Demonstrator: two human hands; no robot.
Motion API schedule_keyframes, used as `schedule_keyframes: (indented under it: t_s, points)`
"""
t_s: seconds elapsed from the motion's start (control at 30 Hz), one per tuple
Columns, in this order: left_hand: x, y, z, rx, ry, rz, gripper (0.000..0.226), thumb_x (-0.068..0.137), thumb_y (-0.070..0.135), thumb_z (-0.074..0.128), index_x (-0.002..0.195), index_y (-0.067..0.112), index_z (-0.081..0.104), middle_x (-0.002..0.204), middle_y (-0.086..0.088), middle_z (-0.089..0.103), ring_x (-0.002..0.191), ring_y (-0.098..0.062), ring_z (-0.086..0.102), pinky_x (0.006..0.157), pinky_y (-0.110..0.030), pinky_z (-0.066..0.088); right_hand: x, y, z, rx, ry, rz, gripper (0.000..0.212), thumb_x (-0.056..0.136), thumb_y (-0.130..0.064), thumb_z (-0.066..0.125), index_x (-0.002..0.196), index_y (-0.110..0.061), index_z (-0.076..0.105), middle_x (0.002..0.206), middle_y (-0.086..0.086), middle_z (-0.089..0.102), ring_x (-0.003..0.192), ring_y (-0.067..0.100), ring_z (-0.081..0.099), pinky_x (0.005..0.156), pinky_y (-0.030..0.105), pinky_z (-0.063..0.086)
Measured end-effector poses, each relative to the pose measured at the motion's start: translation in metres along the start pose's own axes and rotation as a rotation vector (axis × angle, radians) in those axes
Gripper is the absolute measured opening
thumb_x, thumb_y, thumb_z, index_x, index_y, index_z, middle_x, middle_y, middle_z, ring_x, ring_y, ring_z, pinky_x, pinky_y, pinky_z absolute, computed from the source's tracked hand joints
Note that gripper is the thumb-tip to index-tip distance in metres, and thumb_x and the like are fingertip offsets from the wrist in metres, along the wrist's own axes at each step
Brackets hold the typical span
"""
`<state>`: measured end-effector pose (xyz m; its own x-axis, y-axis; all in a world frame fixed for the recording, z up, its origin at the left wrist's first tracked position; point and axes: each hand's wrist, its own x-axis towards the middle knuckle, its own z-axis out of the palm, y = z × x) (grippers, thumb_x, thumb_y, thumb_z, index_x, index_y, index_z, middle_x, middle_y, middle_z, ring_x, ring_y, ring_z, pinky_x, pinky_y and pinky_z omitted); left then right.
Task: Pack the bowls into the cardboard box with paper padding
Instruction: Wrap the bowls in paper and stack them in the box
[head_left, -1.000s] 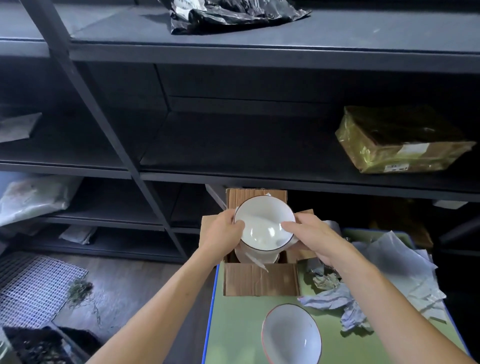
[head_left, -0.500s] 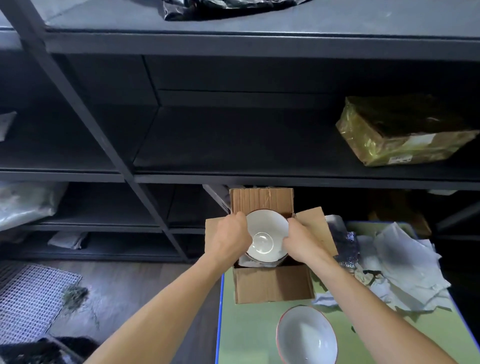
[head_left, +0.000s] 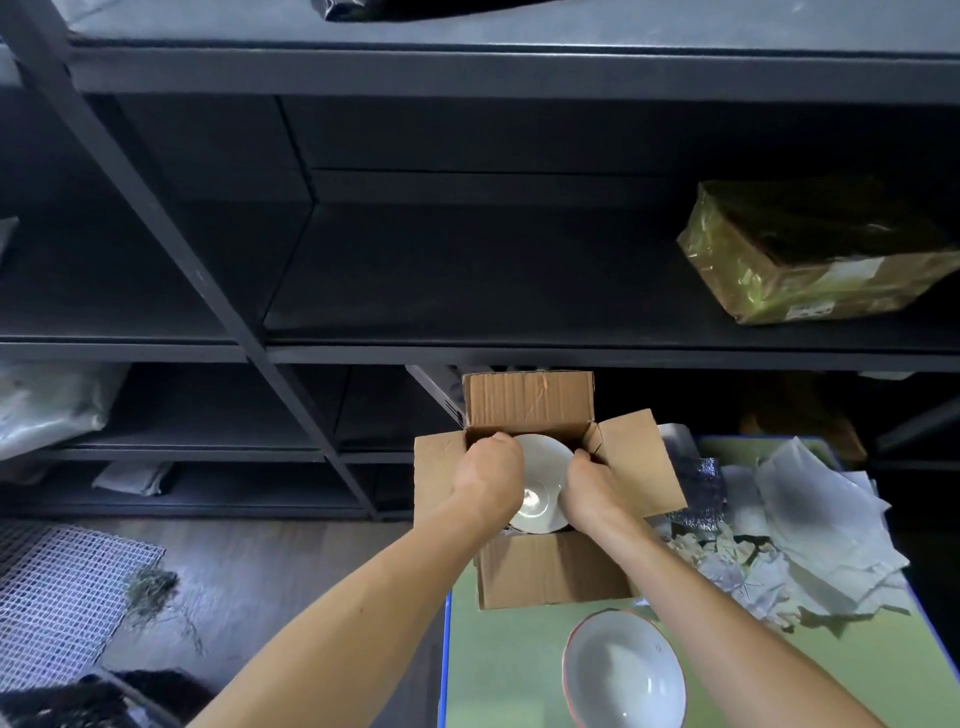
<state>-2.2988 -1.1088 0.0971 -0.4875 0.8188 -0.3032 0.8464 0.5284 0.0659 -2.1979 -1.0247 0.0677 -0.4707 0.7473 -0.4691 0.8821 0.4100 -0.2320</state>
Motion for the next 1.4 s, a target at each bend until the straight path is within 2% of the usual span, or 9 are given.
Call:
schedule_keyframes:
  t_s: [0.1, 0.2, 0.47, 0.67, 1.0, 1.1, 1.17, 1.23, 1.4]
  points:
    - [0.011, 0.001, 0.011, -0.032, -0.055, -0.014, 0.035, 0.095, 0.003, 0.055, 0.130, 0.002, 0.049, 0.125, -0.012, 0.063, 0.111, -0.026, 0.064, 0.088, -0.031, 0.053, -0.004, -0.003, 0.004, -0.047, 0.073, 0.000, 0.056, 0.098, -0.006, 0.046, 0.147, 0.006, 0.024, 0.138, 0.021, 0.050, 0.126, 0.033, 0.052, 0.093, 0.035, 0.043]
    - [0.019, 0.002, 0.013, -0.056, -0.119, -0.025, 0.040, 0.093, 0.003, 0.057, 0.132, -0.001, 0.046, 0.128, -0.015, 0.060, 0.116, -0.029, 0.062, 0.091, -0.034, 0.052, -0.006, -0.002, 0.009, -0.098, 0.086, -0.025, 0.068, 0.097, -0.007, 0.049, 0.151, 0.009, 0.012, 0.142, 0.022, 0.048, 0.128, 0.032, 0.053, 0.096, 0.033, 0.043]
    - [0.027, 0.004, 0.022, 0.034, -0.161, -0.003, 0.053, 0.097, 0.007, 0.056, 0.143, -0.004, 0.034, 0.140, -0.016, 0.052, 0.127, -0.030, 0.054, 0.100, -0.035, 0.047, -0.005, 0.000, 0.018, -0.186, 0.105, -0.059, 0.069, 0.093, -0.005, 0.052, 0.150, 0.009, 0.015, 0.139, 0.022, 0.048, 0.125, 0.031, 0.054, 0.098, 0.031, 0.044]
    - [0.027, 0.001, 0.027, -0.038, -0.104, -0.021, 0.062, 0.093, 0.006, 0.059, 0.146, -0.003, 0.028, 0.136, -0.018, 0.053, 0.121, -0.029, 0.057, 0.095, -0.034, 0.050, -0.005, 0.003, 0.018, -0.185, 0.100, -0.068, 0.068, 0.094, -0.001, 0.049, 0.152, 0.006, 0.014, 0.139, 0.023, 0.047, 0.123, 0.032, 0.055, 0.097, 0.034, 0.045]
    - [0.026, 0.003, 0.032, 0.035, -0.121, -0.001, 0.077, 0.091, 0.011, 0.066, 0.150, -0.006, 0.020, 0.138, -0.016, 0.052, 0.121, -0.029, 0.058, 0.094, -0.033, 0.051, -0.003, 0.000, 0.014, -0.216, 0.061, -0.055, 0.069, 0.094, -0.002, 0.052, 0.152, 0.006, 0.015, 0.141, 0.023, 0.048, 0.127, 0.033, 0.053, 0.101, 0.035, 0.045]
    - [0.023, -0.001, 0.025, 0.163, -0.098, 0.088, 0.058, 0.095, 0.008, 0.059, 0.145, -0.006, 0.032, 0.136, -0.016, 0.055, 0.120, -0.028, 0.059, 0.091, -0.032, 0.050, -0.005, 0.003, 0.011, -0.228, 0.064, -0.077, 0.069, 0.094, -0.002, 0.051, 0.152, 0.004, 0.015, 0.140, 0.021, 0.049, 0.126, 0.032, 0.054, 0.098, 0.034, 0.045]
    - [0.023, -0.007, 0.017, 0.227, -0.064, 0.159, 0.037, 0.096, 0.003, 0.050, 0.133, 0.001, 0.048, 0.129, -0.013, 0.060, 0.115, -0.028, 0.062, 0.088, -0.032, 0.050, -0.008, 0.007, 0.010, -0.234, 0.064, -0.109, 0.071, 0.093, -0.003, 0.054, 0.153, 0.001, 0.016, 0.138, 0.020, 0.050, 0.123, 0.033, 0.055, 0.095, 0.035, 0.046]
    - [0.023, -0.015, 0.013, 0.253, -0.023, 0.212, 0.030, 0.093, 0.002, 0.052, 0.122, 0.008, 0.058, 0.122, -0.009, 0.064, 0.110, -0.028, 0.062, 0.087, -0.035, 0.051, -0.012, 0.010, 0.008, -0.228, 0.054, -0.123, 0.072, 0.092, -0.005, 0.056, 0.153, -0.002, 0.019, 0.136, 0.019, 0.051, 0.123, 0.033, 0.055, 0.094, 0.036, 0.046]
    - [0.017, -0.030, 0.026, 0.372, 0.044, 0.284, 0.020, 0.088, 0.021, 0.062, 0.107, 0.016, 0.060, 0.100, -0.001, 0.068, 0.098, -0.024, 0.060, 0.105, -0.035, 0.031, -0.014, 0.011, 0.004, -0.184, 0.055, -0.126, 0.057, 0.091, -0.004, 0.056, 0.144, -0.001, 0.034, 0.133, 0.019, 0.053, 0.121, 0.033, 0.055, 0.090, 0.035, 0.046]
